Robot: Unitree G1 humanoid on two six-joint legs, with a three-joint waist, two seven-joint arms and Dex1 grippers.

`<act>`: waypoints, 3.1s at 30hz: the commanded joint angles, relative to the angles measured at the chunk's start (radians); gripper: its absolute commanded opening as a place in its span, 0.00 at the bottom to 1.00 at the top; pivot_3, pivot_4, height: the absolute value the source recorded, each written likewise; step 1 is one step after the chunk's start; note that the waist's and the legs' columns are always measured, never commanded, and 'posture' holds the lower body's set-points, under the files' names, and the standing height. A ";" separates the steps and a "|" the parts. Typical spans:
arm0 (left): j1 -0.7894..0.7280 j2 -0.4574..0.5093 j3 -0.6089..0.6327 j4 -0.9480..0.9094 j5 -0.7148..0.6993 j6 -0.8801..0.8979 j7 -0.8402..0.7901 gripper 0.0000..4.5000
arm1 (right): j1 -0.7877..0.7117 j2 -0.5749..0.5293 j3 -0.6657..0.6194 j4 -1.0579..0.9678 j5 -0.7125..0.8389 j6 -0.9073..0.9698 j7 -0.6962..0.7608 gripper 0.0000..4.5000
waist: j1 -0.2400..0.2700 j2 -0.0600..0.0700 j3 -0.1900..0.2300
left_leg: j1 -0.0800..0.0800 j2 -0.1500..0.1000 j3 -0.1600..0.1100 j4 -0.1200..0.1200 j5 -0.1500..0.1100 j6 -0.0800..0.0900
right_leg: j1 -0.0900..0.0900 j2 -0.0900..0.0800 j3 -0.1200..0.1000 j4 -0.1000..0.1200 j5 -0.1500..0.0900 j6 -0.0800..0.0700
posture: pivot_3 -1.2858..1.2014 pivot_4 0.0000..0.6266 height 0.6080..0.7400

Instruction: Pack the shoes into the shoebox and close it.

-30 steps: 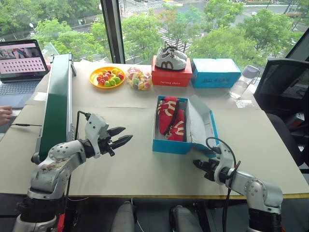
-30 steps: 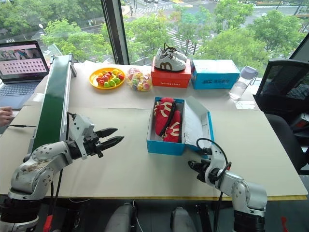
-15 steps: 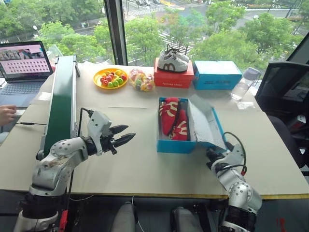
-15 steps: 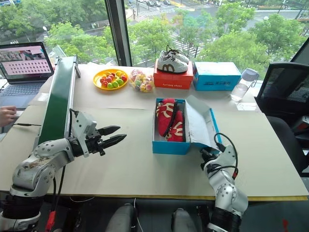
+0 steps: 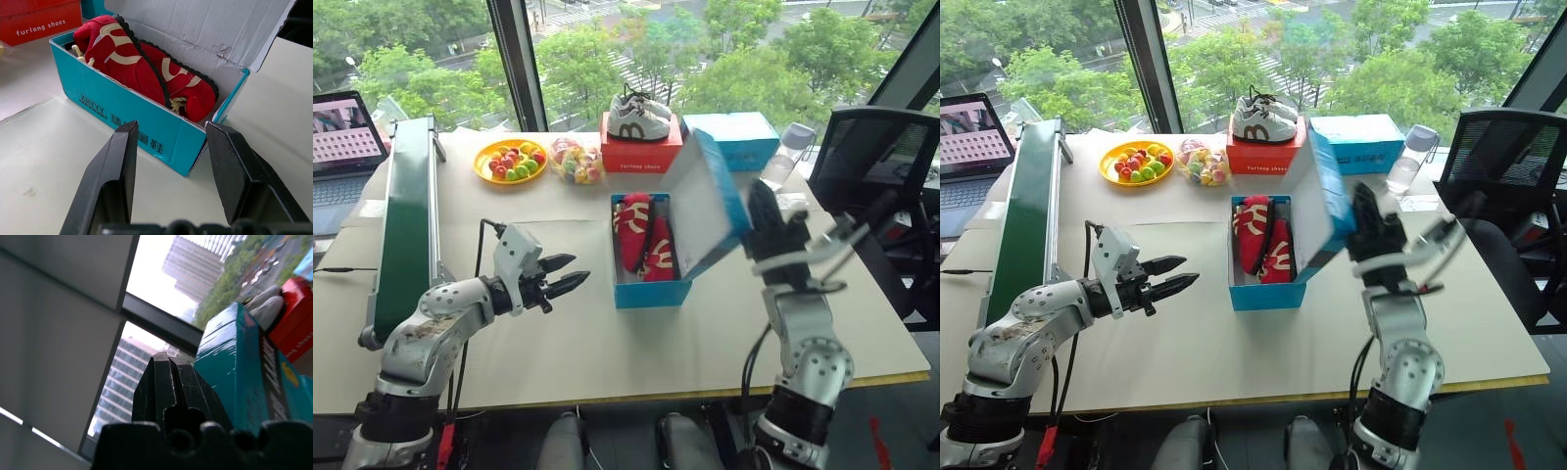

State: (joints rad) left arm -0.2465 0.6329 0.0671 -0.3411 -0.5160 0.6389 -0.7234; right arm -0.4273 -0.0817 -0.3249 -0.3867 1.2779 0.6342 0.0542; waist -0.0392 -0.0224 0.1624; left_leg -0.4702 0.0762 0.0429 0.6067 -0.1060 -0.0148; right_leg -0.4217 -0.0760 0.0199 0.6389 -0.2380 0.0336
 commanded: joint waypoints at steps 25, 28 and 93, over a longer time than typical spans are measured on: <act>0.076 -0.036 0.043 -0.119 -0.018 0.007 0.086 0.52 | -0.580 -0.061 0.375 1.015 -0.847 -0.322 0.262 0.01 | 0.024 0.000 0.000 | -0.002 0.000 0.003 0.001 0.000 0.000 | -0.002 0.000 0.000 0.002 -0.002 0.000 | 0.52 0.24 0.99; 0.095 -0.041 0.054 -0.143 -0.022 0.016 0.103 0.52 | -0.675 -0.029 0.387 1.214 -0.924 -0.414 0.335 0.01 | 0.021 -0.001 0.000 | -0.002 0.000 0.004 0.000 0.000 0.000 | -0.003 0.000 0.000 0.002 -0.002 0.000 | 0.52 0.24 0.99; 0.120 -0.202 0.165 -0.078 0.079 -0.118 0.424 0.52 | -0.454 -0.416 0.018 0.855 -1.049 -0.201 0.407 0.01 | 0.048 -0.007 -0.007 | 0.000 0.000 0.003 -0.002 -0.001 -0.003 | 0.000 -0.001 -0.003 0.002 -0.005 -0.001 | 0.52 0.24 0.99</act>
State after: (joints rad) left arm -0.1185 0.4558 0.1826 -0.4293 -0.4724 0.5829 -0.3634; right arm -0.9792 -0.4349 -0.3194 0.6025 0.2810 0.4884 0.4628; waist 0.0086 -0.0291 0.1556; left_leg -0.4704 0.0762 0.0465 0.6050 -0.1071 -0.0180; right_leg -0.4215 -0.0773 0.0174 0.6401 -0.2425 0.0327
